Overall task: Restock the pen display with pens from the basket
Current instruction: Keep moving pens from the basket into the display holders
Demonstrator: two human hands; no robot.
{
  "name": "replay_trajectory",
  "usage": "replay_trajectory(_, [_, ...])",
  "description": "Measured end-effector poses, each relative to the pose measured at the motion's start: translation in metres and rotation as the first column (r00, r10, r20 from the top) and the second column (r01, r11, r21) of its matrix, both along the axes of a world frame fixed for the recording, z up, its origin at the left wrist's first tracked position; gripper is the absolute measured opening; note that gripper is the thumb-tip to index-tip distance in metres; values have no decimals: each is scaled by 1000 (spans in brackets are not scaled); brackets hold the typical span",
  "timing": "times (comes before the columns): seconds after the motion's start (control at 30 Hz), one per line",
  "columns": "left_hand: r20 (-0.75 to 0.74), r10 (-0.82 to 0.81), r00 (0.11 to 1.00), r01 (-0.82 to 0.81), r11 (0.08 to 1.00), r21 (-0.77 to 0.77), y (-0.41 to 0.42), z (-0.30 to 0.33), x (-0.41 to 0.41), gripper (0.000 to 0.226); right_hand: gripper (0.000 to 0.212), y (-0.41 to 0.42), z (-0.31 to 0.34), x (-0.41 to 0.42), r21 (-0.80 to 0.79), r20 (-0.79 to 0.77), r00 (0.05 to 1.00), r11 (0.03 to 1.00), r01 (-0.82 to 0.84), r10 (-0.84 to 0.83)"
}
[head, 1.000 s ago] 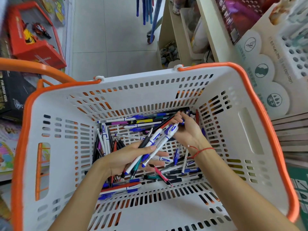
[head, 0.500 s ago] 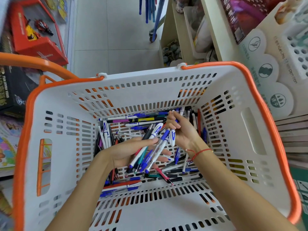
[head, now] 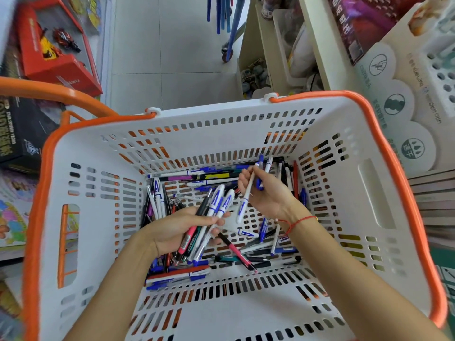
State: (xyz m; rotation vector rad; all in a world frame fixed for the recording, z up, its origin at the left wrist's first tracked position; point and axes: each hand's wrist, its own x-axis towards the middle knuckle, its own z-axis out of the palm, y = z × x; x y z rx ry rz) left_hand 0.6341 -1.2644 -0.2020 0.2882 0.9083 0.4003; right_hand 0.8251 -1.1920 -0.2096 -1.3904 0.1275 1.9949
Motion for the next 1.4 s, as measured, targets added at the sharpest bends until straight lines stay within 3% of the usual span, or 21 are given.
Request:
replay_trajectory(0.13, [-62, 174, 983, -177, 983, -42, 1, -4, 4, 25, 24, -12, 5, 10, -11, 115, 947, 953, -301, 301])
replay_trajectory(0.23, [-91, 267, 959, -273, 960, -67, 6, -8, 17, 24, 24, -22, 10, 15, 16, 130, 816, 822, -569, 563])
replay_trajectory(0.3, [-172, 338, 925, -349, 937, -34, 10, -14, 26, 31, 24, -26, 13, 16, 64, 101, 761, 760, -647, 640])
replay_trajectory(0.4, [-376, 361, 854, -348, 932, 105, 13, -14, 36, 36, 26, -31, 17, 12, 129, 63, 734, 724, -678, 676])
replay_trajectory(0.5, [-460, 329, 825, -280, 944, 174, 16, -3, 45, 33, 27, -32, 21, 8, 189, 42, 710, 692, -697, 703])
replay_trajectory(0.63, [-493, 285, 822, -219, 958, 187, 18, 0, 50, 39, 22, -32, 24, 6, 210, 1, 723, 707, -675, 690])
replay_trajectory(0.73, [-510, 345, 788, -243, 935, 257, 20, -3, 49, 26, 22, -28, 30, 14, 113, -2, 724, 719, -685, 690])
replay_trajectory(0.83, [-475, 469, 745, -386, 883, 266, 23, -9, 39, 19, 20, -24, 33, 26, 51, 110, 598, 596, -801, 794])
replay_trajectory(0.97, [-470, 453, 758, -405, 891, 207, 22, -16, 22, 18, 14, -21, 34, 37, 83, 199, 511, 505, -859, 836])
replay_trajectory(1.07, [-591, 344, 729, -237, 938, 252, 23, -17, 11, 21, 16, -18, 37, 39, 118, 105, 365, 352, -928, 925])
replay_trajectory(1.13, [-553, 90, 828, -23, 992, 127, 23, -14, 8, 27, 17, -14, 35, 38, 113, 73, 310, 301, -947, 948])
replay_trajectory(1.2, [-432, -129, 892, 133, 991, -22, 21, -7, 5, 37, 14, -12, 33, 35, 53, 79, 346, 343, -938, 935])
replay_trajectory(1.27, [-320, -204, 925, 187, 979, -83, 19, -4, 2, 53, 18, -11, 29, 35, -12, 147, 413, 419, -908, 899])
replay_trajectory(1.4, [-307, -314, 899, 335, 942, 17, 16, 6, 9, 48, 25, -14, 19, 33, -60, 282, 490, 526, -849, 824])
